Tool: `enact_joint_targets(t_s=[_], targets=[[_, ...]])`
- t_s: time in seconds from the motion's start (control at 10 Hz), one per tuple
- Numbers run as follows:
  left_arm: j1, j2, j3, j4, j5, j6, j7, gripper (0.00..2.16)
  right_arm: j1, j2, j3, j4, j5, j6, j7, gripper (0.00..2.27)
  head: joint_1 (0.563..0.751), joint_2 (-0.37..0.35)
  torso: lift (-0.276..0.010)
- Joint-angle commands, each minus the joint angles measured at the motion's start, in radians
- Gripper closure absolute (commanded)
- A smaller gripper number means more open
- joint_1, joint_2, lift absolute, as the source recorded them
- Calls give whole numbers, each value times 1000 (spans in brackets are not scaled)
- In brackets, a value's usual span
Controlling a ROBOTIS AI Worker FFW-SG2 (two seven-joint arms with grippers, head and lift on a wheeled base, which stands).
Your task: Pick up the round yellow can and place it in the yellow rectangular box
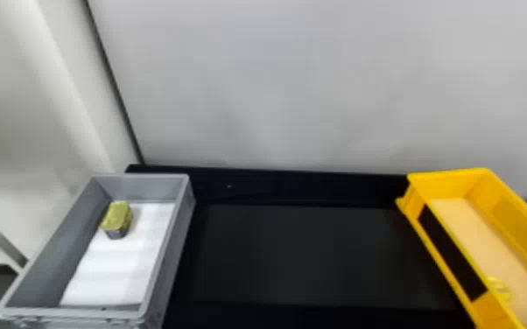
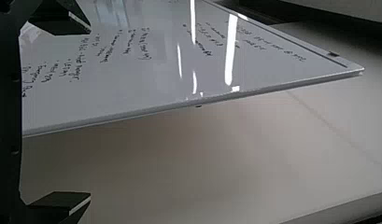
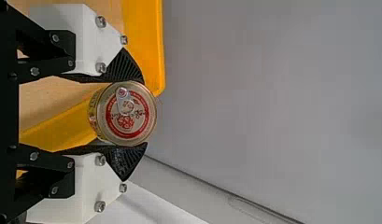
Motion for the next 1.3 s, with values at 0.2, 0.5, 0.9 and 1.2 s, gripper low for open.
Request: enact_joint_targets(t_s=[0.2,0.5,0.9,1.2], targets=[[-3,-3,-3,6,0,-1,0,35,-27,0,7,172,-12,-20,-35,661,694,14,-67],[-4,-3,0,20,6,-1,0,35,-53,-1,19,272,-14,-21,-49,661,694,14,-67],[-9,-3,18,69,37,2,0,35,-105,-15,31,358,-14,-58,-54,661,694,14,-67],[-13,-3,12,69,35,4,-2,35,-222,-70,83,513,-11,-72,-58,661,694,14,-67]])
